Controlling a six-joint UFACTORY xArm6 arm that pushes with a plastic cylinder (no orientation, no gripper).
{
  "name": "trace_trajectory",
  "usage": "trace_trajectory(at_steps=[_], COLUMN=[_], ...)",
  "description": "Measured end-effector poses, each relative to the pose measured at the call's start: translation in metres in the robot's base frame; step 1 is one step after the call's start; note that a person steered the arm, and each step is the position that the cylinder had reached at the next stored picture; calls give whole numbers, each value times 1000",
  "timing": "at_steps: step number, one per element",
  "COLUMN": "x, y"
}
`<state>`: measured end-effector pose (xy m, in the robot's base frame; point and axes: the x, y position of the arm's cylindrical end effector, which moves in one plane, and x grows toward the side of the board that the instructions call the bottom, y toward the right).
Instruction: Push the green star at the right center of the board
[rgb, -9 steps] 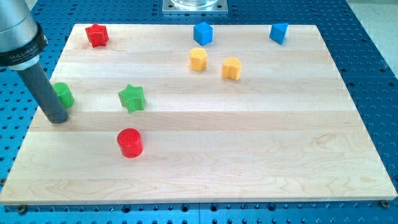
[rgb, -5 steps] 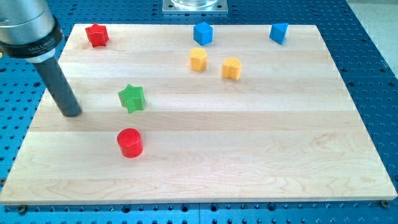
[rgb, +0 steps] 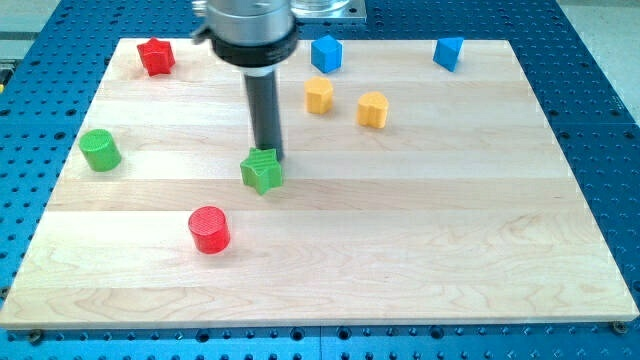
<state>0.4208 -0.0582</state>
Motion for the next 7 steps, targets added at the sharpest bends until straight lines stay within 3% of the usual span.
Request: trace_trajectory(at_steps=[1,2,3,5,6,7], x=[-3,26,47,71,53,36], y=[-38,-46,6,37,124,154])
